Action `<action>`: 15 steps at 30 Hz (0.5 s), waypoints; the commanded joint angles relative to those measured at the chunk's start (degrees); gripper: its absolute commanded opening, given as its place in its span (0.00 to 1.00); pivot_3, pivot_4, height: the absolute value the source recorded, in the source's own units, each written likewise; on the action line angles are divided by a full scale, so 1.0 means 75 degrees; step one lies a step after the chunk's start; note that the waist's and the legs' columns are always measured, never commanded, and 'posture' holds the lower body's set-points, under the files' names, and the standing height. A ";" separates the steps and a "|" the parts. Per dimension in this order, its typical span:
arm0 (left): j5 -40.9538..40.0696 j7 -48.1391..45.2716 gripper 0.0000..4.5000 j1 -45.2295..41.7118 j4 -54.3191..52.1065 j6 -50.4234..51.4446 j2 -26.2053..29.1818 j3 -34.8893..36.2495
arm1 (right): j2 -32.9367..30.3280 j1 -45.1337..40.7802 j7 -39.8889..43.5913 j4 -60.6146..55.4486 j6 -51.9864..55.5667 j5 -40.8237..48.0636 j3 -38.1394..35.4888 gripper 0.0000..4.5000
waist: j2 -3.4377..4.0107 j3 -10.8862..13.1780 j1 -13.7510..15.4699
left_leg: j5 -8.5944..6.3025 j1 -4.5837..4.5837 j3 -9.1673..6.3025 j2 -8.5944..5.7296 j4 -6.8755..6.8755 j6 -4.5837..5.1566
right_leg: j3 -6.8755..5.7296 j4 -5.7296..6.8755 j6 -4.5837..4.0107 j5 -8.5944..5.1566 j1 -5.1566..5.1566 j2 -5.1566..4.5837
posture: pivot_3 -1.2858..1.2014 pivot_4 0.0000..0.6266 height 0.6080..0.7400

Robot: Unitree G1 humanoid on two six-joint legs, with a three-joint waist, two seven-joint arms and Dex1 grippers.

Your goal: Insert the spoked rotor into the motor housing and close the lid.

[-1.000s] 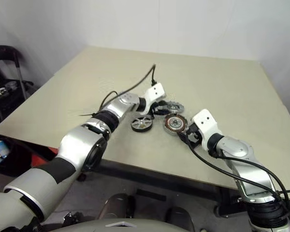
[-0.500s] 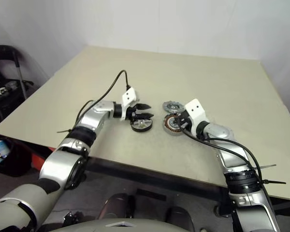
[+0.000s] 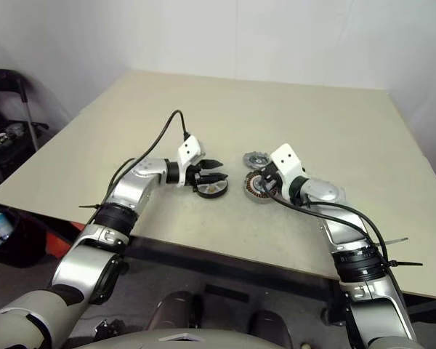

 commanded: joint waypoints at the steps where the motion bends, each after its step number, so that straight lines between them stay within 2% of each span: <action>1: -0.0153 0.0036 0.47 -0.0155 -0.0211 -0.0040 0.0087 -0.0060 | 0.0039 -0.0170 -0.0053 -0.0060 -0.0117 -0.0046 -0.0081 0.01 | 0.0000 0.0000 -0.0039 | 0.0000 -0.0002 0.0000 0.0000 0.0000 0.0000 | 0.0000 0.0000 0.0000 0.0000 -0.0001 0.0000 | 0.52 0.00 1.00; 8: -0.0230 0.0122 0.47 -0.0113 -0.0251 -0.0014 0.0114 -0.0111 | 0.0488 0.0129 -0.0198 0.1394 -0.0435 -0.0294 0.0170 0.01 | 0.0001 -0.0001 -0.0123 | 0.0001 0.0005 0.0000 0.0000 0.0000 -0.0002 | 0.0000 0.0000 0.0000 0.0000 0.0003 0.0000 | 0.52 0.00 1.00; 15: -0.0264 0.0228 0.47 0.0046 -0.0268 -0.0014 0.0253 -0.0125 | 0.0436 -0.0047 -0.0140 0.0997 -0.0475 -0.0120 -0.0140 0.01 | -0.0003 -0.0003 -0.0134 | 0.0003 0.0031 0.0001 0.0001 0.0000 -0.0005 | 0.0001 0.0000 0.0001 0.0000 0.0028 0.0000 | 0.52 0.00 1.00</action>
